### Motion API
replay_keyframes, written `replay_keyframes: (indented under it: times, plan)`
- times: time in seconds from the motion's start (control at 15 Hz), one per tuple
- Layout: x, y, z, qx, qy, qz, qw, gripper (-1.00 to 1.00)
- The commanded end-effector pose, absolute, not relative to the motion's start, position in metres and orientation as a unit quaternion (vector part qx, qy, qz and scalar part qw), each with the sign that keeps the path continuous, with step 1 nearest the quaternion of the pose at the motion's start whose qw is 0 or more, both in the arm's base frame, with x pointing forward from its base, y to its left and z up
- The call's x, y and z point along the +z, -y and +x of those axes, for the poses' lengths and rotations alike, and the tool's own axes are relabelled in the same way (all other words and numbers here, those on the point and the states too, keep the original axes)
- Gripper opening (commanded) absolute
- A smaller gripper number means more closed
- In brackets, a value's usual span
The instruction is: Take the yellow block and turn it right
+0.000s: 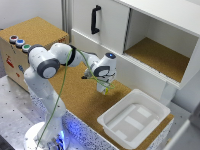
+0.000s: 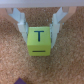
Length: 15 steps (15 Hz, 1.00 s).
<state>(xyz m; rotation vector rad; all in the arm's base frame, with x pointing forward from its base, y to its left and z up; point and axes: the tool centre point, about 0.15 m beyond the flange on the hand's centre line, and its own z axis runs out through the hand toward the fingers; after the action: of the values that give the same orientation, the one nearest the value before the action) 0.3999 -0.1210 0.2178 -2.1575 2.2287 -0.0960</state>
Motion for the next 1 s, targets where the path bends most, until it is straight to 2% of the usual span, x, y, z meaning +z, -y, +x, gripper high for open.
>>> replay_keyframes:
  times: [0.0, 0.33, 0.93]
  plan:
    - [0.211, 0.127, 0.408, -0.045, -0.744, -0.665, 0.043, 1.00]
    - [0.246, 0.133, 0.396, -0.047, -0.737, -0.672, 0.053, 1.00]
    - [0.246, 0.133, 0.396, -0.047, -0.737, -0.672, 0.053, 1.00]
